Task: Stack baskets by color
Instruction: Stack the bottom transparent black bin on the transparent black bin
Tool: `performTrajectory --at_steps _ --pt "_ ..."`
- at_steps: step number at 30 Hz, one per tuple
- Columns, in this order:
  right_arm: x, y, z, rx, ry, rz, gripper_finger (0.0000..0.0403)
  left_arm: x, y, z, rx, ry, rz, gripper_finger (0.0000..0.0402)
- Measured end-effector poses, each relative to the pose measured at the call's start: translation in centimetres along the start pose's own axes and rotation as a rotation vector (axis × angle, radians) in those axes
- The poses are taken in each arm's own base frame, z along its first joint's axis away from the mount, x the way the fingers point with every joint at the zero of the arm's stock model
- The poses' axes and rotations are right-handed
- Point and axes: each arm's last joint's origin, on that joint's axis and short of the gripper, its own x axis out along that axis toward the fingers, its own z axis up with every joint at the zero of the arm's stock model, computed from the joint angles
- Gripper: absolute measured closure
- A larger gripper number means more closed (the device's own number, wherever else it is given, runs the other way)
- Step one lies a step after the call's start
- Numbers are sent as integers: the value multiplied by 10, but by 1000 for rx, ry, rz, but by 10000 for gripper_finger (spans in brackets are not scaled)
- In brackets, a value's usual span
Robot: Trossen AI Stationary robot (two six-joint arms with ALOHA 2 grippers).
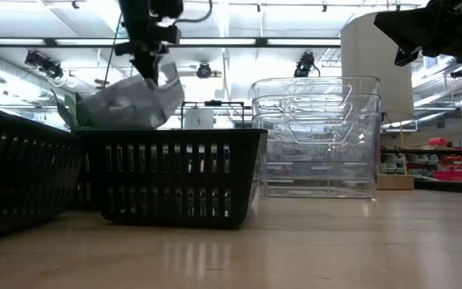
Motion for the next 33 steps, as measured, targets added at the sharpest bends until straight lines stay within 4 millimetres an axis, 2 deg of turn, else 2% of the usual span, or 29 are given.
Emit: performTrajectory --at_steps 14,26,30,33 --pt "0 0 0 0 0 0 381 59 -11 15 106 120 -260 396" --pt "0 0 0 0 0 0 381 101 -18 20 164 233 -374 382" --pt "0 0 0 0 0 0 381 108 -17 24 159 215 -356 360" --pt "0 0 0 0 0 0 381 112 -15 26 152 198 -336 321"
